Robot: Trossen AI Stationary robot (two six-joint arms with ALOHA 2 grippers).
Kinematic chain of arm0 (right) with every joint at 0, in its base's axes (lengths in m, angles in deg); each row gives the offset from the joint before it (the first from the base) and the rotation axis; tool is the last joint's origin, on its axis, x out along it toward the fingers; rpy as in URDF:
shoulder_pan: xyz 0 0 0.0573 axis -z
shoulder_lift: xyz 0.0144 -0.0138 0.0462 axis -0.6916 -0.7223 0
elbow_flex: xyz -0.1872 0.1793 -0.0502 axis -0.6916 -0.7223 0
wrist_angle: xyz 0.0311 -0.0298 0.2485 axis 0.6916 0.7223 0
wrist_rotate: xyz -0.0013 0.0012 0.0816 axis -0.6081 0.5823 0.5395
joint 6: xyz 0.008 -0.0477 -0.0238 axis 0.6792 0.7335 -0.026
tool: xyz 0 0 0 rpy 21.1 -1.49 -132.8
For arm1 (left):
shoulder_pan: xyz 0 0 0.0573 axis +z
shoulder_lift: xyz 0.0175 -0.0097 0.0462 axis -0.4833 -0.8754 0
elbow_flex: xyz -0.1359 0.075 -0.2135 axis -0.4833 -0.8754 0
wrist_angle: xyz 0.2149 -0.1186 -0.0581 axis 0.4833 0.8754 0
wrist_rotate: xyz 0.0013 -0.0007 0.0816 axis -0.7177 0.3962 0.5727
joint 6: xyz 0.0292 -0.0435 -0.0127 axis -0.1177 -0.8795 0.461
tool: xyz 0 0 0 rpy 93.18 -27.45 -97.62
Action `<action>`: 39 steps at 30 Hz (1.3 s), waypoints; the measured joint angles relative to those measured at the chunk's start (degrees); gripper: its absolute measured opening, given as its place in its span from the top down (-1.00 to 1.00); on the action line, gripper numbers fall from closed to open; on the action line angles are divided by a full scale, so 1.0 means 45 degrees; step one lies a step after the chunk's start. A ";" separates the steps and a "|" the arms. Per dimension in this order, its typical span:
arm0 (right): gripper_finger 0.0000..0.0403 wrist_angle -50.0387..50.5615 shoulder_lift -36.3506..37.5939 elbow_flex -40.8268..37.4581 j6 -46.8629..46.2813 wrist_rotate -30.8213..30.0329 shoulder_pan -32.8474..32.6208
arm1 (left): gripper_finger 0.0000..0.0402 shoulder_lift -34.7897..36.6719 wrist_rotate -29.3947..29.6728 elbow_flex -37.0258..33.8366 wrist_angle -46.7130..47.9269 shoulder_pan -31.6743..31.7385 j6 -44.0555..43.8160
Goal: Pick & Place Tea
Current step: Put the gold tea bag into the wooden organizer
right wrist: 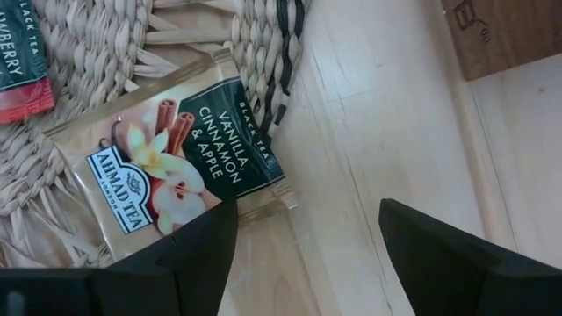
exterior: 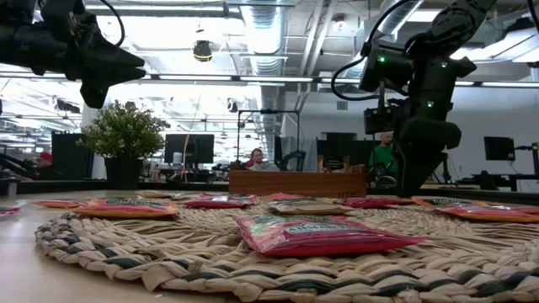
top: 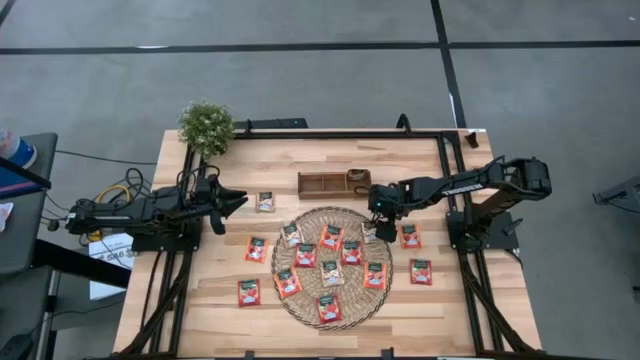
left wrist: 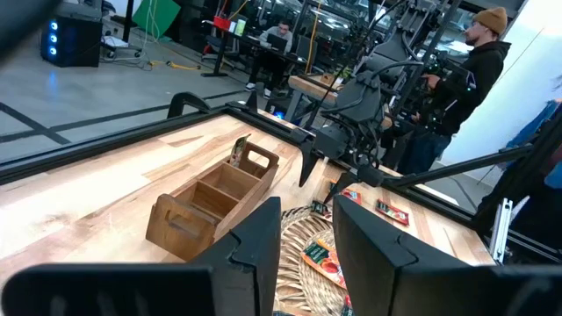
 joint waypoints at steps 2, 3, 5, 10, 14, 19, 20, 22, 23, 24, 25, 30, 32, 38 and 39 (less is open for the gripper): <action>-0.33 0.0000 0.0000 0.0000 -0.0005 0.0008 0.0006 | 0.52 0.0001 0.0000 0.0000 -0.0002 -0.0002 0.0000; -0.33 0.0000 0.0000 0.0000 -0.0009 0.0008 0.0006 | 0.52 -0.0003 0.0000 0.0000 -0.0003 -0.0002 0.0000; -0.33 0.0000 0.0000 0.0000 -0.0010 0.0008 0.0006 | 0.52 0.0000 0.0000 0.0003 -0.0003 -0.0002 0.0000; -0.33 0.0028 0.0000 0.0000 -0.0076 0.0028 0.0079 | 0.52 -0.0002 0.0000 0.0000 0.0002 -0.0002 -0.0004; -0.33 0.0005 0.0000 0.0005 -0.0329 0.0053 0.0093 | 0.52 0.0000 0.0000 0.0000 0.0002 0.0003 0.0000; -0.33 0.0000 0.0000 0.0005 -0.0615 0.0051 0.0088 | 0.52 0.0001 0.0000 0.0000 -0.0002 -0.0001 0.0015; -0.32 -0.0005 0.0000 0.0005 -0.0666 0.0042 0.0098 | 0.52 -0.0002 0.0000 0.0000 0.0002 -0.0002 0.0019; -0.29 -0.0005 0.0000 0.0005 -0.0694 -0.0010 0.0136 | 0.52 0.0002 0.0000 0.0000 -0.0003 0.0003 0.0019; -0.27 -0.0010 0.0000 0.0005 -0.0699 -0.0030 0.0178 | 0.52 0.0002 0.0000 0.0000 0.0000 -0.0002 0.0019; -0.24 -0.0010 0.0000 0.0005 -0.0745 -0.0039 0.0189 | 0.52 -0.0002 0.0000 0.0000 -0.0002 0.0002 0.0019; -0.21 -0.0010 0.0000 0.0005 -0.0762 -0.0043 0.0223 | 0.52 0.0001 0.0000 0.0000 0.0002 0.0003 0.0023; 0.06 -0.0010 0.0000 0.0010 -0.0767 -0.0050 0.0355 | 0.52 -0.0001 0.0000 0.0000 0.0002 0.0000 0.0024; 0.18 -0.0010 0.0000 0.0010 -0.0742 -0.0050 0.0351 | 0.52 0.0002 0.0000 0.0000 -0.0002 -0.0002 0.0029; 0.44 -0.0049 0.0005 0.0015 -0.0435 0.0062 0.0166 | 0.52 -0.0001 0.0000 0.0000 -0.0003 -0.0002 0.0034; 0.46 -0.0047 0.0005 0.0015 -0.0383 0.0063 0.0120 | 0.52 0.0000 0.0000 0.0000 -0.0003 0.0000 0.0034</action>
